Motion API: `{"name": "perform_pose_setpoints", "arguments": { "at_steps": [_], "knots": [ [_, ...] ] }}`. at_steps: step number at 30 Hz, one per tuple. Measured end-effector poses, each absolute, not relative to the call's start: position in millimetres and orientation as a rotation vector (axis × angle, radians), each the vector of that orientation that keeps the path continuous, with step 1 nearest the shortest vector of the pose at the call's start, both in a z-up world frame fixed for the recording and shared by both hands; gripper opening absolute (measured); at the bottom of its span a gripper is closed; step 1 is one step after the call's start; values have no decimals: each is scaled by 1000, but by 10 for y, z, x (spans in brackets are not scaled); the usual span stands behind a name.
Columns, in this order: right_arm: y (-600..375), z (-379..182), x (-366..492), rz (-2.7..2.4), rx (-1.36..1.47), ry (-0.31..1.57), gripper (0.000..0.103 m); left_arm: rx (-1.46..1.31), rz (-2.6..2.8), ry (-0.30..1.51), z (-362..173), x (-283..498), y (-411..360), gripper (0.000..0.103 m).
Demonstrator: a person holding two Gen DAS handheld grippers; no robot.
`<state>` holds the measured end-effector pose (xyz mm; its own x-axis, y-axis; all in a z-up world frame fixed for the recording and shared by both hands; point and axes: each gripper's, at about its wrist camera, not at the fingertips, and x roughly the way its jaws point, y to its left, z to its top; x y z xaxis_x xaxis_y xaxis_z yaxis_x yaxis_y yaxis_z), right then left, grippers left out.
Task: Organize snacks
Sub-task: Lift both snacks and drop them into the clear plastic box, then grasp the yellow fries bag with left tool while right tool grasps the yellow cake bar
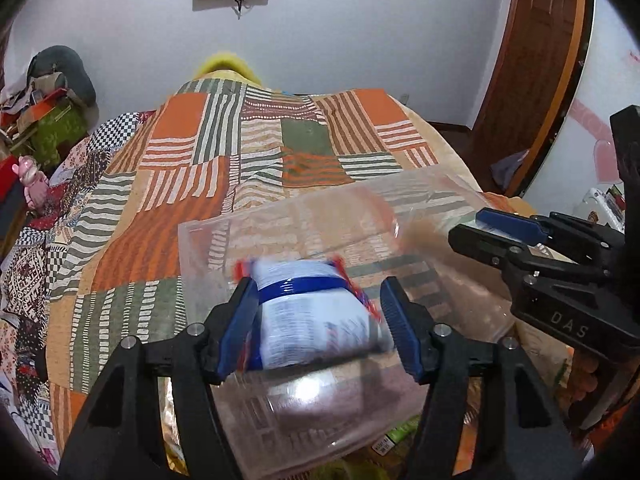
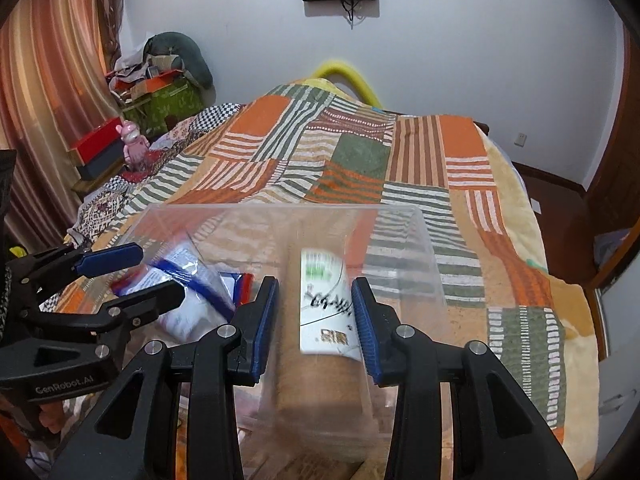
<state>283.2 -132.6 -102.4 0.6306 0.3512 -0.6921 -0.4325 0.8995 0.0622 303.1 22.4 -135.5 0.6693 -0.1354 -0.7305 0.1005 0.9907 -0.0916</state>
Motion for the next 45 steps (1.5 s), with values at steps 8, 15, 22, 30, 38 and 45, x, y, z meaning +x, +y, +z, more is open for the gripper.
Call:
{"name": "perform_pose_setpoints", "arguments": {
  "at_steps": [8, 15, 22, 30, 38, 45],
  "knots": [
    [-1403, -814, 2676, 449, -116, 723, 39, -21, -95, 759, -1046, 2743, 282, 90],
    [-1548, -647, 2432, 433, -117, 679, 44, -17, -69, 708, -817, 2379, 468, 99],
    [-1746, -616, 2198, 406, -107, 663, 50, 1, -27, 728, -855, 1998, 705, 100],
    [-1977, -810, 1999, 331, -148, 697, 55, -8, -17, 793, -1160, 1722, 950, 100],
    [-2292, -1112, 1877, 275, -94, 796, 58, -25, -19, 883, -1626, 1740, 972, 93],
    [-2410, -1320, 1873, 247, -33, 872, 64, -49, -1, 918, -1876, 1813, 1024, 73]
  ]
}}
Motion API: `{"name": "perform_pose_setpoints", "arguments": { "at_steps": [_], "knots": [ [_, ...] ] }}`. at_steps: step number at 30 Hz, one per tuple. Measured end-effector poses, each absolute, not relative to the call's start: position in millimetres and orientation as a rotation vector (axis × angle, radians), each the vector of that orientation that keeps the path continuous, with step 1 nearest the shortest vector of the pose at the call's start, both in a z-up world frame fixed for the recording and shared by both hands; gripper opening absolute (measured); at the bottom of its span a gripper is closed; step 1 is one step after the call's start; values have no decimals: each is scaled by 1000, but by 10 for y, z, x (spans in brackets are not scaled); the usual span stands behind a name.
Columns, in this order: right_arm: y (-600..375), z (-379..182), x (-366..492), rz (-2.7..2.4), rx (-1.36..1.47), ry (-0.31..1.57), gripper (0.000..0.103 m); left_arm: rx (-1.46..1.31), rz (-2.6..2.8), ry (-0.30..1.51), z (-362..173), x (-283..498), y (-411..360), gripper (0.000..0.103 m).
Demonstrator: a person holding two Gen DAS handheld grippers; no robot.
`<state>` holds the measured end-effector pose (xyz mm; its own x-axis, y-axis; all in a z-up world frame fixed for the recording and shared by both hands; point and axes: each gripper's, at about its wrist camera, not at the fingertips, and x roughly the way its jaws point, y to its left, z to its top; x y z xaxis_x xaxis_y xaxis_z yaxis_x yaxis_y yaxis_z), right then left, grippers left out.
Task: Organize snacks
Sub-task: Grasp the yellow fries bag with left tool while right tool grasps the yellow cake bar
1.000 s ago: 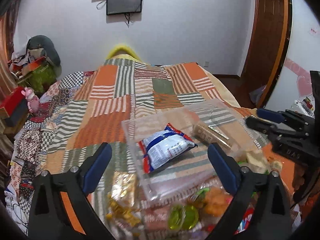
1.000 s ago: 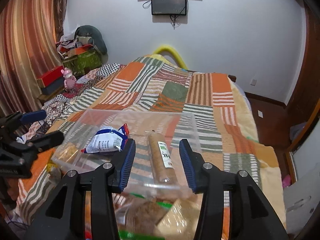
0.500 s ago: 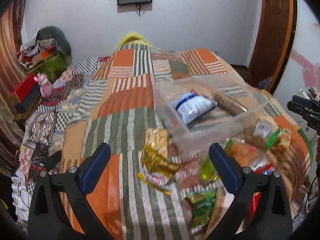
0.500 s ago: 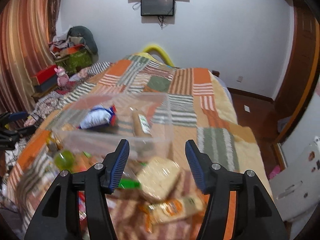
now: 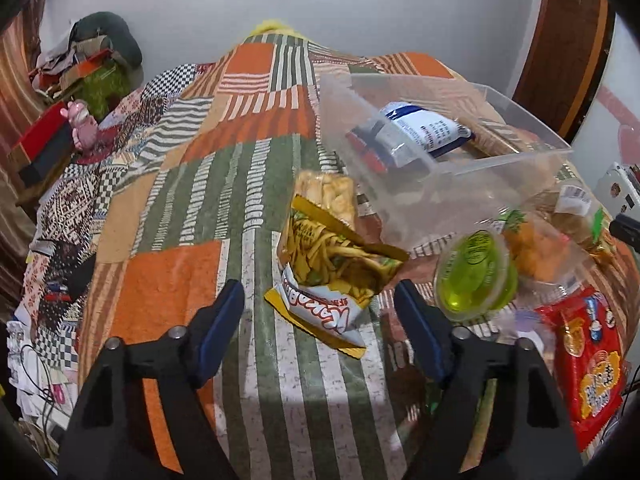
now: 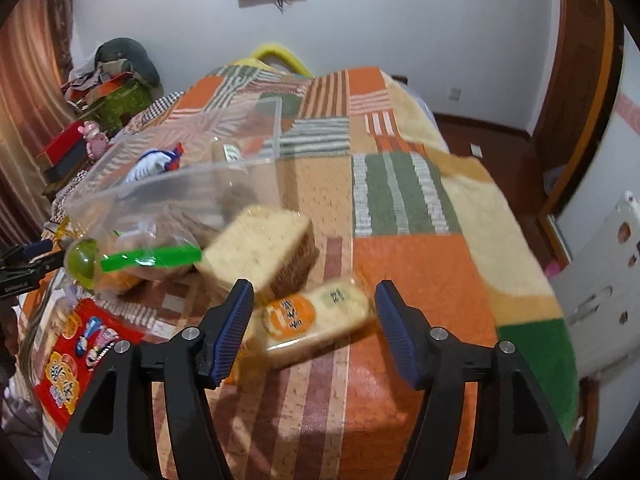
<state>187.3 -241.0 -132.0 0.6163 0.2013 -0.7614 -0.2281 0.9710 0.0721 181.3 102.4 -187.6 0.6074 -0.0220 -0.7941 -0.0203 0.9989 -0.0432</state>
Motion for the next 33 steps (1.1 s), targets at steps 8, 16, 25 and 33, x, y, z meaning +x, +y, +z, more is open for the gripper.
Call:
{"name": "perform_pose_setpoints", "arguments": {
  "at_steps": [8, 16, 25, 33],
  "knots": [
    [-2385, -1487, 1893, 250, 3, 914, 73, -80, -6, 937, -2027, 1942, 1057, 55],
    [-2361, -1495, 1855, 276, 7, 909, 56, -140, -19, 918, -2000, 1870, 1137, 43],
    [-2423, -1401, 1765, 249, -11, 875, 33, -132, -5, 861, -1734, 1662, 1145, 43],
    [-2573, -1276, 1729, 226, -5, 842, 31, -123, -26, 793, -1402, 1579, 1040, 43]
  ]
}}
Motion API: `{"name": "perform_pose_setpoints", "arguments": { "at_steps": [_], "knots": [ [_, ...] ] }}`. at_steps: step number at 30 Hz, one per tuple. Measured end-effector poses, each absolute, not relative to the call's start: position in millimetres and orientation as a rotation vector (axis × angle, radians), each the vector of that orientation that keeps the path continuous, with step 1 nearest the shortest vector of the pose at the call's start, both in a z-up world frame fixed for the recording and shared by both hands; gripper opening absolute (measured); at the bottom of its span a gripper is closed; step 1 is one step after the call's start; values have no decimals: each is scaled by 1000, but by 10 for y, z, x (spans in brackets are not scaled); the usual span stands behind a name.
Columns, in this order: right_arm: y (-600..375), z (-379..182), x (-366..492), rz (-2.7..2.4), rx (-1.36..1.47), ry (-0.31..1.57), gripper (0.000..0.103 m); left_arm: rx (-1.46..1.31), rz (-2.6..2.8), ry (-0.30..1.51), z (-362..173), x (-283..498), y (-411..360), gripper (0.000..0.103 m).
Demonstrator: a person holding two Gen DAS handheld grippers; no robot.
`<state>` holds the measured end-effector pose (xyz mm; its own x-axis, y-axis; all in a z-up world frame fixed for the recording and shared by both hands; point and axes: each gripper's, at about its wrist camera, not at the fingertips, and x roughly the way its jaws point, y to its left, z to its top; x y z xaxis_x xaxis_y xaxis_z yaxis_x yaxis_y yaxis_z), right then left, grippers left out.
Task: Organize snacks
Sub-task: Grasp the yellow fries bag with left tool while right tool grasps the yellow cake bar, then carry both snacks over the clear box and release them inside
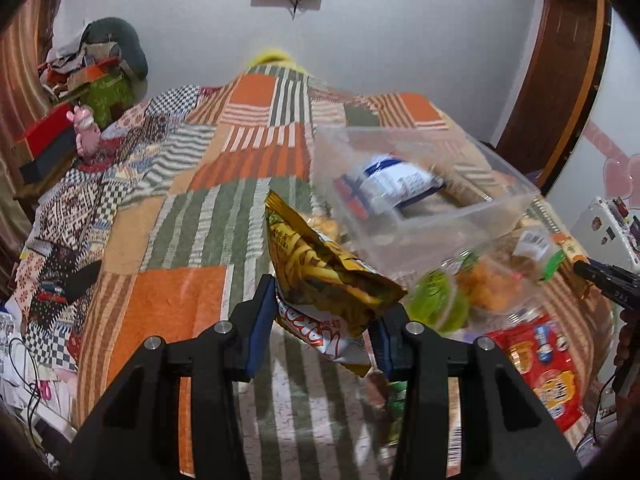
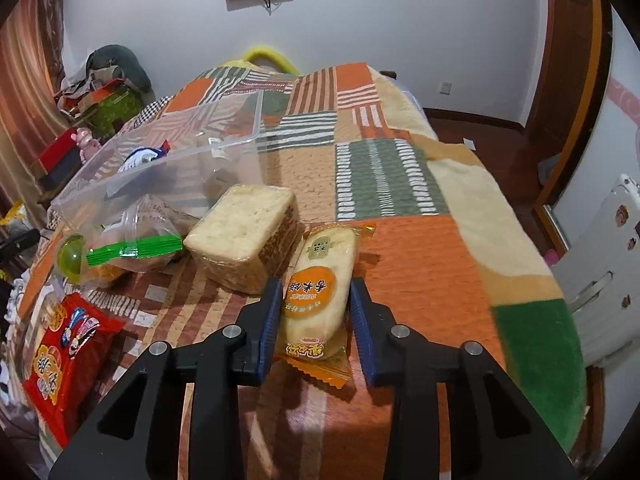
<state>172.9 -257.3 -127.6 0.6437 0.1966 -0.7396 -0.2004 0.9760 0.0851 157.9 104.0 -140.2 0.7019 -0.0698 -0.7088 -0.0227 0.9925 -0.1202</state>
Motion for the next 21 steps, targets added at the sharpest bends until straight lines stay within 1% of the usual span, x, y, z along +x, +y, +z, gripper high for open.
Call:
{"name": "perform_pose_setpoints", "arguments": {
  "at_steps": [11, 21],
  "knots": [
    [-2517, -780, 1803, 270, 8, 693, 31, -101, -101, 691, -942, 1695, 739, 43],
    [-2146, -593, 2075, 356, -10, 609, 31, -84, -157, 667, -832, 2016, 484, 43]
  ]
}}
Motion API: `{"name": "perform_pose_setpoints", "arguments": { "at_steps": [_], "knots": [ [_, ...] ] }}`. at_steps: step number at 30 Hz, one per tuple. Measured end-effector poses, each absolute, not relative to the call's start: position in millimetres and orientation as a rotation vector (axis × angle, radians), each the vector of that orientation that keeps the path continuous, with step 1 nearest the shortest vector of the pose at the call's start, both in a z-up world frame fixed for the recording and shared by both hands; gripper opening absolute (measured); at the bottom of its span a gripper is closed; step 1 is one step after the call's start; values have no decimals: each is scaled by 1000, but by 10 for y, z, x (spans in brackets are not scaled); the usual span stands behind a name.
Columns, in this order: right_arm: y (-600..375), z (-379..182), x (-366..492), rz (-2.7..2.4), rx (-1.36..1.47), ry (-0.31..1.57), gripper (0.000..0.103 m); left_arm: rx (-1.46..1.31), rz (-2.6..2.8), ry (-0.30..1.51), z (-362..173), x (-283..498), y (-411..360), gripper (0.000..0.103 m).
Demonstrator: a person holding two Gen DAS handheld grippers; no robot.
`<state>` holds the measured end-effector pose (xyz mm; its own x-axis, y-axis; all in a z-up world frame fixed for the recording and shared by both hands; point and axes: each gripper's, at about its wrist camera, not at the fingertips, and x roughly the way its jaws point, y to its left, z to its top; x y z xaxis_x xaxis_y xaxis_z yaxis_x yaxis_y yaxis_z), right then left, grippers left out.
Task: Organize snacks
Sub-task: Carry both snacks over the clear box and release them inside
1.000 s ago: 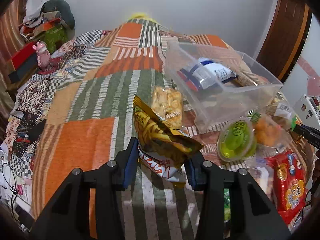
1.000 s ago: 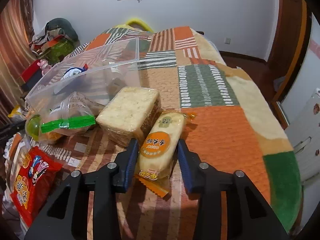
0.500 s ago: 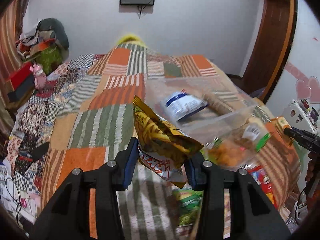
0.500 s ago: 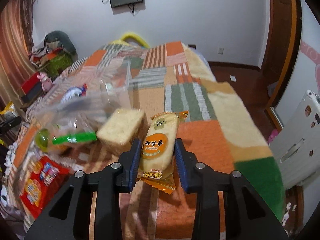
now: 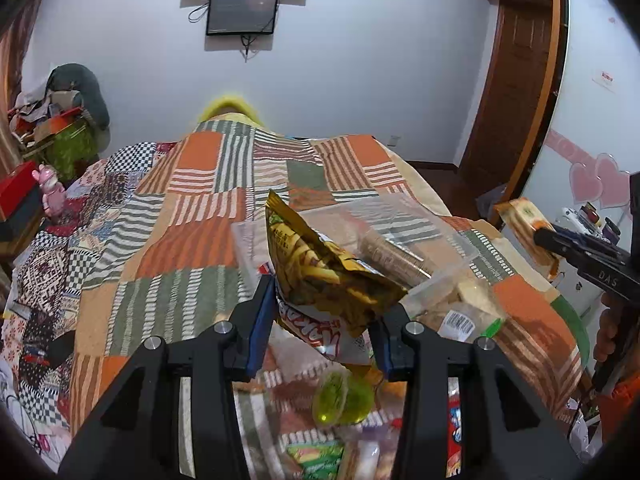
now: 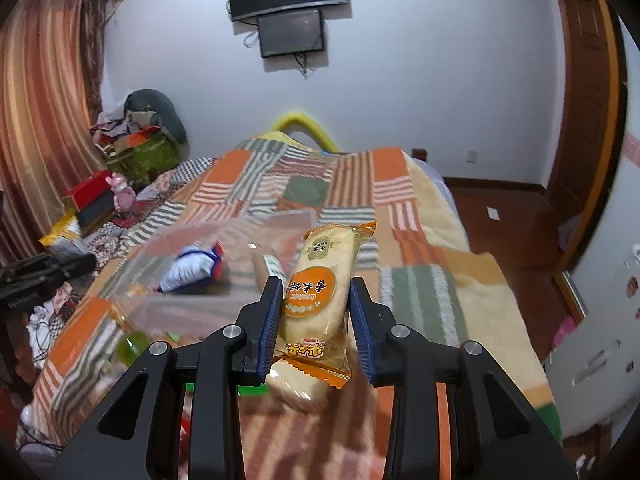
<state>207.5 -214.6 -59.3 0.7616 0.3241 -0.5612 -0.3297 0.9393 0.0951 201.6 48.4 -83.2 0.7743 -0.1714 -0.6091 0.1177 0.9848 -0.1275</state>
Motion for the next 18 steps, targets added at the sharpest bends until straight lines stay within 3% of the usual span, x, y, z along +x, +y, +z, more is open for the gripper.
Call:
{"name": "perform_pose_setpoints", "arguments": {
  "at_steps": [18],
  "knots": [
    [-1356, -839, 2670, 483, -67, 659, 31, -72, -169, 735, -1144, 2625, 277, 43]
  ]
}}
